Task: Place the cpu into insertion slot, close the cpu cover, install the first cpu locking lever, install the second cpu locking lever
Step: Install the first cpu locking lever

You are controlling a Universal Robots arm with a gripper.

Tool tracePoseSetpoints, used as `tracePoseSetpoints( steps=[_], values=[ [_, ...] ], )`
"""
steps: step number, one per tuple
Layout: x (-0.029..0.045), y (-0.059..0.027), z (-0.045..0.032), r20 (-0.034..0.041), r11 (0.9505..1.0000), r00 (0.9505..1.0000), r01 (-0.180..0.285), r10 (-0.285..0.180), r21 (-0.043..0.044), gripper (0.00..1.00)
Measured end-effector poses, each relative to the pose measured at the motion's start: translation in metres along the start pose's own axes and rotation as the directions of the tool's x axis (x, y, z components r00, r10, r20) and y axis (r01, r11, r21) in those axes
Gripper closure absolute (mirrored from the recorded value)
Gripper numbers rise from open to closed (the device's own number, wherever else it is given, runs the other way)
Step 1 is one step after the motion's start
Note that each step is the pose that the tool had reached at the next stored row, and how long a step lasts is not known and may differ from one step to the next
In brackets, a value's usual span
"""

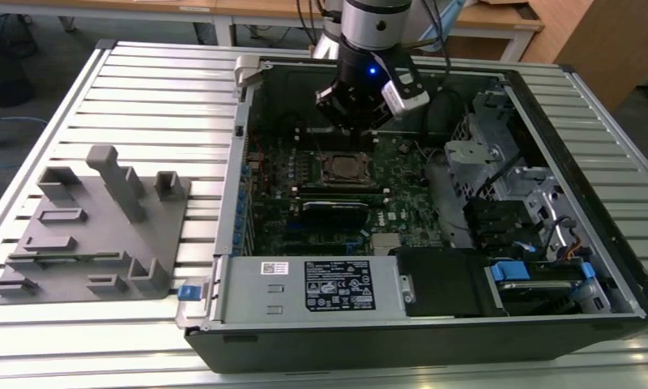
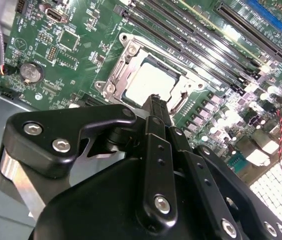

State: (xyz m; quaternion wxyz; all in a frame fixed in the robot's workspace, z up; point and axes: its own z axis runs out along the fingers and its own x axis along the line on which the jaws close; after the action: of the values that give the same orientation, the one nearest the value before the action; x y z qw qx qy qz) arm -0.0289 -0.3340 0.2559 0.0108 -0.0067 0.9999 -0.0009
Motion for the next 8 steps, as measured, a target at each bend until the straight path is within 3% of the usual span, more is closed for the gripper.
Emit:
tracePoseSetpoints(
  steps=[8],
  values=[
    [0.0006,0.0,-0.0004,-0.0001,1.0,1.0,0.0,0.0,0.0003,0.89]
  ],
)
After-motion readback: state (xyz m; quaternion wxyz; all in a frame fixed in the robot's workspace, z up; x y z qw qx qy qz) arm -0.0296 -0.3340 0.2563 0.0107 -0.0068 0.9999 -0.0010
